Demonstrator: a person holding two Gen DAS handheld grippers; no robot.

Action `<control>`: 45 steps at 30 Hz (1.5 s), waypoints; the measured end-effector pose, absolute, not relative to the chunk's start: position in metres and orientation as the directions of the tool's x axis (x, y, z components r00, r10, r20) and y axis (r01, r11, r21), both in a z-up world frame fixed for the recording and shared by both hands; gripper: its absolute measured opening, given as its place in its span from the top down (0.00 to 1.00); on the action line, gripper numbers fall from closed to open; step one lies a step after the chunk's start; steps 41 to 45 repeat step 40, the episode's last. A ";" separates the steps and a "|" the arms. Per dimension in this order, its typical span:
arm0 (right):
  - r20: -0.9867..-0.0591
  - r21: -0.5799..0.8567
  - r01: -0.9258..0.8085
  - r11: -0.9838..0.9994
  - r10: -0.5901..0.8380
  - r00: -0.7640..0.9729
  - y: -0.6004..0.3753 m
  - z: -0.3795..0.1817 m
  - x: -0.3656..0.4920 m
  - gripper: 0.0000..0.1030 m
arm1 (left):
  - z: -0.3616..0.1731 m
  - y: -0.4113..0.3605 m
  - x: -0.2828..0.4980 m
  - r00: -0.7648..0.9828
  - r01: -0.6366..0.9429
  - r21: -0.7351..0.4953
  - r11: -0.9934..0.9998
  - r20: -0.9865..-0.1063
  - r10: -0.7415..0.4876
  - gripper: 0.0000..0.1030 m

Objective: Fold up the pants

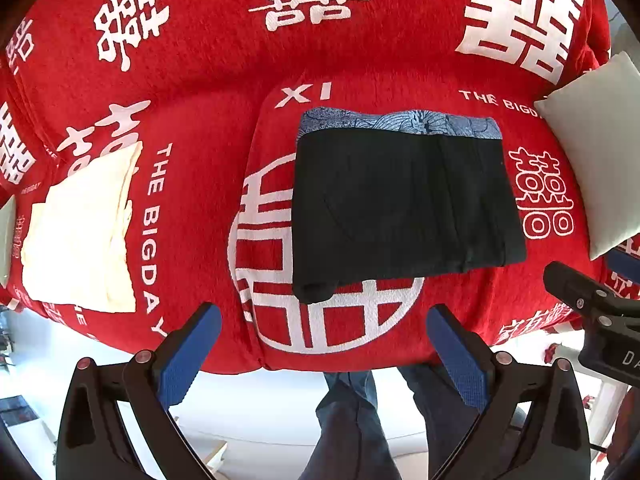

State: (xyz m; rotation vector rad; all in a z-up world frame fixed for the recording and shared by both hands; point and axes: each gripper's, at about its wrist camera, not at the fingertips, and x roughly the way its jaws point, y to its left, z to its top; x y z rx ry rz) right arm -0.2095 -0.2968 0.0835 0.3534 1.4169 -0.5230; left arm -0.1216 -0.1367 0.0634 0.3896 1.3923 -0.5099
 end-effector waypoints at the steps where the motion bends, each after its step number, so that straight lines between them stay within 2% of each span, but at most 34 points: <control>1: -0.989 -0.074 0.541 0.838 -0.133 0.071 -0.297 0.084 -0.209 0.00 | 0.063 -0.137 -0.122 0.100 0.554 -0.037 0.832 -0.989 -0.110 0.00; 45: -0.987 -0.086 0.535 0.840 -0.144 0.067 -0.297 0.077 -0.214 0.00 | 0.063 -0.142 -0.126 0.118 0.573 -0.038 0.818 -0.985 -0.128 0.00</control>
